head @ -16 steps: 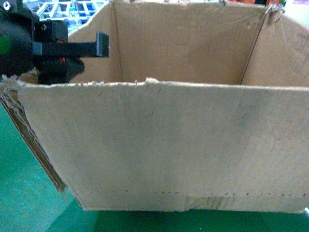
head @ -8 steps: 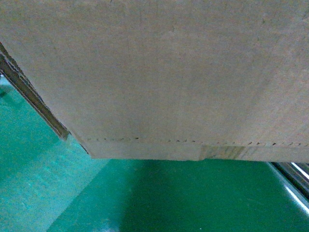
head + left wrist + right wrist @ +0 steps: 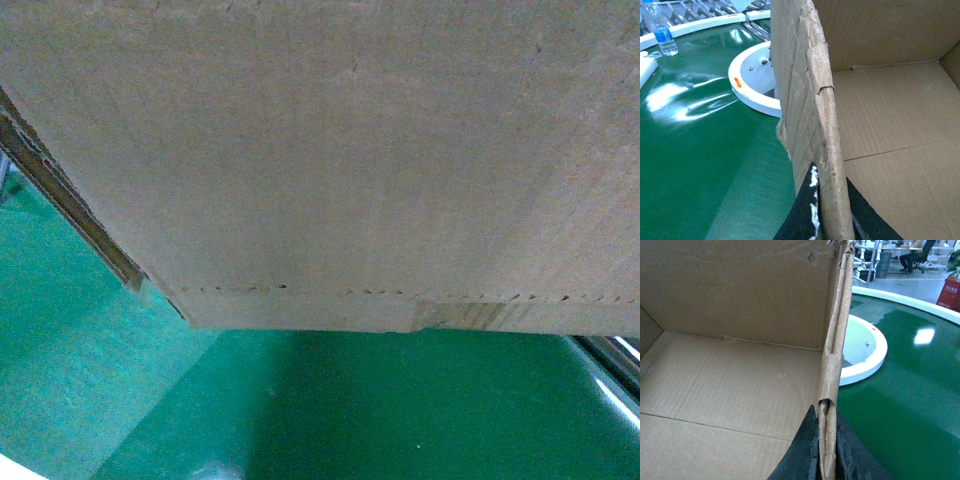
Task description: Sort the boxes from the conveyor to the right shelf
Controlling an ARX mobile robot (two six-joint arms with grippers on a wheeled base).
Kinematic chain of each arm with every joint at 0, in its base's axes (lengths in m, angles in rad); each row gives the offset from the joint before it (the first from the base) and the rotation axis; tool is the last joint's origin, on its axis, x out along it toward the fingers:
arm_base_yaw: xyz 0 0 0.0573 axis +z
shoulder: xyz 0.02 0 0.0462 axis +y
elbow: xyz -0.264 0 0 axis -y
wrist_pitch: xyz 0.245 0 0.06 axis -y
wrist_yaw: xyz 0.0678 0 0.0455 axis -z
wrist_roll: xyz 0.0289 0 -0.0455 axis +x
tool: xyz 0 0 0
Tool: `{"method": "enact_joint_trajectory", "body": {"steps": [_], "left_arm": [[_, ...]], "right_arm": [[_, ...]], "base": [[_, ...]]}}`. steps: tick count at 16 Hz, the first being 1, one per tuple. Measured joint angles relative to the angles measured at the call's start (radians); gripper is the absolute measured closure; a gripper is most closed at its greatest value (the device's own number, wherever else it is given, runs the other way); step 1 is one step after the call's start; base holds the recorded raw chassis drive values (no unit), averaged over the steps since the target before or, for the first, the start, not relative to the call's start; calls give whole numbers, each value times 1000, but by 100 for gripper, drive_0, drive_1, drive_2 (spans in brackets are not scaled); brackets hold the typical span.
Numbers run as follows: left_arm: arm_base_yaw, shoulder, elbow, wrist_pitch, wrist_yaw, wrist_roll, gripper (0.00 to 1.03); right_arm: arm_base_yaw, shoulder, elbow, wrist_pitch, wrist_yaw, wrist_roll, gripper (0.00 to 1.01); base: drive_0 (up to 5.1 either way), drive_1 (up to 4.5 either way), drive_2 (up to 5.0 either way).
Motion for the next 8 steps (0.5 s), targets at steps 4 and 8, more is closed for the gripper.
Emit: {"method": "enact_joint_trajectory", "body": {"steps": [4, 8], "left_arm": [[-1, -1, 0, -1, 0, 1, 100], [-1, -2, 0, -3, 0, 2, 100]], "right_arm": [[-1, 0, 0, -2, 0, 0, 97], [-1, 0, 0, -2, 0, 0, 97]], "base": [[-4, -411, 403], [-3, -410, 405]]}}
